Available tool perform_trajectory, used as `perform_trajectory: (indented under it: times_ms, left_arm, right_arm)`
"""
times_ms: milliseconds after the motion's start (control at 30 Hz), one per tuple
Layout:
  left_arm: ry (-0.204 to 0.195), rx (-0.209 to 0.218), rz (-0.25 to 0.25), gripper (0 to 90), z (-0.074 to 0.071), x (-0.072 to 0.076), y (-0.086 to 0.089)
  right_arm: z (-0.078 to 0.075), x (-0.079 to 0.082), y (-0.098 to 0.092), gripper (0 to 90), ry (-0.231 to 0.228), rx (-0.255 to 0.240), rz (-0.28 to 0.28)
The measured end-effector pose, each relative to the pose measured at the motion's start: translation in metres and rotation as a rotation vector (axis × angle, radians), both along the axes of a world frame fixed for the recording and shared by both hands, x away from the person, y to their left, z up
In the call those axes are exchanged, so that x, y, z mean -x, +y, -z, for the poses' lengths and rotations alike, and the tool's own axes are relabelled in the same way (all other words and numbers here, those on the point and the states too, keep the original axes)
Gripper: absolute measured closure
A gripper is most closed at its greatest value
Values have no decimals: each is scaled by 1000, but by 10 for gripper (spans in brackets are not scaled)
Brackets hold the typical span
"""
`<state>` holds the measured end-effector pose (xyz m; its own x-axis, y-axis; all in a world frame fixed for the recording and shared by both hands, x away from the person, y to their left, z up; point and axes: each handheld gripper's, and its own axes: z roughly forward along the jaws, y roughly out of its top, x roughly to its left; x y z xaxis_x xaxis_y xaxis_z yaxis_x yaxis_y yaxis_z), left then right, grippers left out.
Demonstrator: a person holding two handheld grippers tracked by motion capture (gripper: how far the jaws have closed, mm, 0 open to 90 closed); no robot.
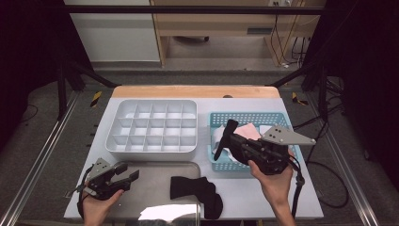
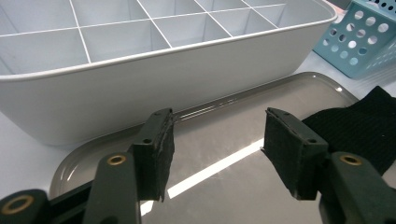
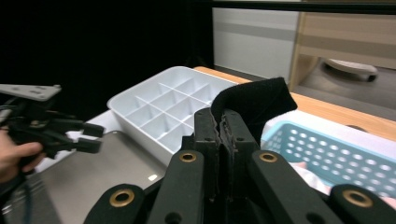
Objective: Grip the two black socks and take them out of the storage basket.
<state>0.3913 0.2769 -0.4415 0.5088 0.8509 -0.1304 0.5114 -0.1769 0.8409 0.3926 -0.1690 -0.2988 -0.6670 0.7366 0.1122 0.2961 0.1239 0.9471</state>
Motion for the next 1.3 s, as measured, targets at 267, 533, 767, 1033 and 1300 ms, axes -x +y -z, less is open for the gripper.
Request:
perform_trajectory:
  times_ms: [267,533,767,1033,1300]
  left_arm:
    - [8,7,5,438,0,1,-2]
    - [8,13,9,438,0,2,-4]
    - [6,18,16,432,0,3,-6]
    - [-6,27,18,430,-2,4,-6]
    - [-12,27,11,424,-2,5,-6]
  right_arm:
    - [4,12,7,865,12,4,-64]
    - [14,20,12,865,37,24,-99]
    - [26,31,10,865,64,37,-119]
    - [53,39,-3,865,135,49,-95]
    - [80,43,-23,865,204,60,-43]
